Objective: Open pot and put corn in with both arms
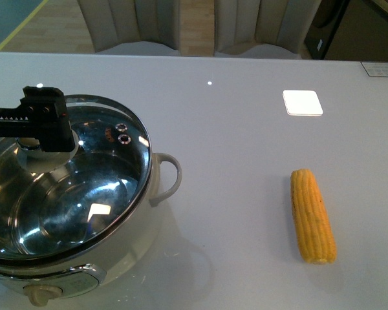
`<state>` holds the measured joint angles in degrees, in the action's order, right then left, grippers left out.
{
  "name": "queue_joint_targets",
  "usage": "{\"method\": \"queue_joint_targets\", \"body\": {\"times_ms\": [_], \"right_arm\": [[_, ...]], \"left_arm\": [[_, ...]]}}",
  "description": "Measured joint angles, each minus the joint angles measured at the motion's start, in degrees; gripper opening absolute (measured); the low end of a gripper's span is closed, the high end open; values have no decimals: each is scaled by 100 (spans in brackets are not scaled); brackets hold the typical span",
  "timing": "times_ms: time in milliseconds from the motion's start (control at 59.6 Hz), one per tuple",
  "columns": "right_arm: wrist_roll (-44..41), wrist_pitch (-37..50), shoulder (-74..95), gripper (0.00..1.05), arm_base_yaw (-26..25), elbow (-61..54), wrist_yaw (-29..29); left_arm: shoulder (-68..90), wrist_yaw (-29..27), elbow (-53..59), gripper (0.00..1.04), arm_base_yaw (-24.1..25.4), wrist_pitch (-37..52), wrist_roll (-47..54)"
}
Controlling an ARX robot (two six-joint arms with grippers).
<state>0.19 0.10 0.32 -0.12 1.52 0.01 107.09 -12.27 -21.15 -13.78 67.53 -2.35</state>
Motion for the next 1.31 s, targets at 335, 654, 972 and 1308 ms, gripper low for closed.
{"method": "queue_joint_targets", "body": {"times_ms": [335,654,972,1308], "right_arm": [[0,0,0,96,0,0,0],[0,0,0,96,0,0,0],[0,0,0,96,0,0,0],[-2,0,0,96,0,0,-2]], "left_arm": [[616,-46,-306,98,-11,20,-251],[748,-11,-304,98,-85,-61,-459],[748,11,-304,53,-153,-48,-487],[713,-83,-306,42,-221,-101,-330]]}}
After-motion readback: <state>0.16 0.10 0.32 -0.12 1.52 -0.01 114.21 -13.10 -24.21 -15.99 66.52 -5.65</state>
